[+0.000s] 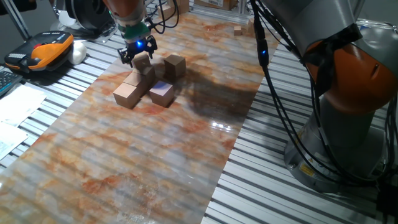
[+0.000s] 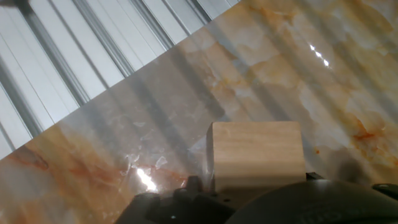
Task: Stack the blocks into a pyramid shape
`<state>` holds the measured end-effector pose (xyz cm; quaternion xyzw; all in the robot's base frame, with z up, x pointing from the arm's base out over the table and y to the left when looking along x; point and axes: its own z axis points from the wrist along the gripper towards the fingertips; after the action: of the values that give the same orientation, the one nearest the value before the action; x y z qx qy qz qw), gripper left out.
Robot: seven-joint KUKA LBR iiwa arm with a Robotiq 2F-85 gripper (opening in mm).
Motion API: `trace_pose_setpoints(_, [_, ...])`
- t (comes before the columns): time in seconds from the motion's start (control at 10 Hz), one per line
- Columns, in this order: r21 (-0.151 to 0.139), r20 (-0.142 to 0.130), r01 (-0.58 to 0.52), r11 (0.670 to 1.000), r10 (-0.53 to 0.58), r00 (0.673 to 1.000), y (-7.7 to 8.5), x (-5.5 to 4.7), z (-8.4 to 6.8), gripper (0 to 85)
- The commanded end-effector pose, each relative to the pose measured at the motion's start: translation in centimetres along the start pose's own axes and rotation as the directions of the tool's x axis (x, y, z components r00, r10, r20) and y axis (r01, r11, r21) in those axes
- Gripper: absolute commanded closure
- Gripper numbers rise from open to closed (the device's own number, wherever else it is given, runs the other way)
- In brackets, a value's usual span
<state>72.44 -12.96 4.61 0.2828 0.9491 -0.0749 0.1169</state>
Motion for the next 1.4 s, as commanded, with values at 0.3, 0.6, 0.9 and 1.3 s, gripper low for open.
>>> trace_pose_setpoints(0.3, [0.001, 0.001, 0.003, 1.000, -0.003, 1.000, 0.1, 0.0, -0.1, 17.0])
trace_pose_setpoints(0.6, [-0.020, -0.002, 0.027, 0.999, -0.027, 1.000, 0.0, 0.0, -0.1, 51.0])
trace_pose_setpoints(0.9, [-0.026, 0.000, 0.038, 0.999, -0.038, 0.999, 0.0, 0.0, -0.1, 85.0])
trace_pose_setpoints(1.3, [-0.032, -0.004, 0.016, 0.999, -0.016, 1.000, 0.0, -0.3, -2.0, 85.0])
